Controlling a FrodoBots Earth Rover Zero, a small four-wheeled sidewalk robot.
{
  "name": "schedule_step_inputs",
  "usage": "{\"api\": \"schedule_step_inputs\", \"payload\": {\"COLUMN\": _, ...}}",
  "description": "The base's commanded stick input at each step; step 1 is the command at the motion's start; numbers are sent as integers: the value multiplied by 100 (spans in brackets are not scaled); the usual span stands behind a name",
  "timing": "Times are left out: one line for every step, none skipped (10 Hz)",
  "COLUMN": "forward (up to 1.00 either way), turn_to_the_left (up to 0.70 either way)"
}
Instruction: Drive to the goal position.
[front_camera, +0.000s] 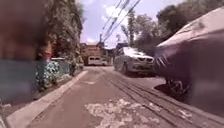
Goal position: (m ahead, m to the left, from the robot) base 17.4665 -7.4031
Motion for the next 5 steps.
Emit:
{"api": "schedule_step_inputs", "payload": {"forward": 70, "turn_to_the_left": 8}}
{"api": "schedule_step_inputs", "payload": {"forward": 70, "turn_to_the_left": 8}}
{"api": "schedule_step_inputs", "payload": {"forward": 70, "turn_to_the_left": 8}}
{"api": "schedule_step_inputs", "payload": {"forward": 70, "turn_to_the_left": 8}}
{"api": "schedule_step_inputs", "payload": {"forward": 70, "turn_to_the_left": 8}}
